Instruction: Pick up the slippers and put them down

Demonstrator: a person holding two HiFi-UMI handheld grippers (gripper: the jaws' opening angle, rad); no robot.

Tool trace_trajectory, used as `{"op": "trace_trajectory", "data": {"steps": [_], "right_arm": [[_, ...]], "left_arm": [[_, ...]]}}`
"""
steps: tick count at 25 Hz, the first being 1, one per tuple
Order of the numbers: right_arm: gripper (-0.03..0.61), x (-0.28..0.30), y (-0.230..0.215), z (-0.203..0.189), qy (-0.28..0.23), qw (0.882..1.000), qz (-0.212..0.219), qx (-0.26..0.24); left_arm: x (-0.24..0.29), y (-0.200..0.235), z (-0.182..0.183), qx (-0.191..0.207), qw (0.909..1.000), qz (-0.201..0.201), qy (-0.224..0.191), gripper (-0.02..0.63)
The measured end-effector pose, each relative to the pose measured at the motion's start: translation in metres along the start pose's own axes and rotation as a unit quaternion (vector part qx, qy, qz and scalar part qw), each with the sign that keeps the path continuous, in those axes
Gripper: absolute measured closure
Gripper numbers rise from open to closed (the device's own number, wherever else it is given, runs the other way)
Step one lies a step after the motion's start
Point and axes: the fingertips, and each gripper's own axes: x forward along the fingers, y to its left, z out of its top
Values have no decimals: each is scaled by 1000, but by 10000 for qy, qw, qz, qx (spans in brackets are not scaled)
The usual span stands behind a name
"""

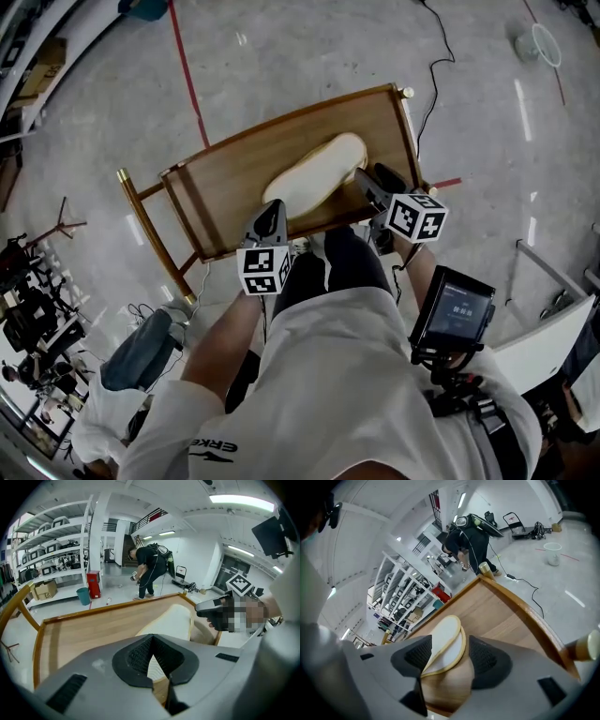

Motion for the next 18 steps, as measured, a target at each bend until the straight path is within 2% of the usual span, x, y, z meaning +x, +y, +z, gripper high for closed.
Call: {"op": "trace_trajectory", "data": {"steps": [11,18], "right_arm": [[328,9,10,-1,487,9980,390,54],[328,23,7,-6,602,9955,704,181]], "left_arm": [[8,1,-14,89,9991,-89,399,612],[23,3,-24,225,9985,-149,474,611]]}}
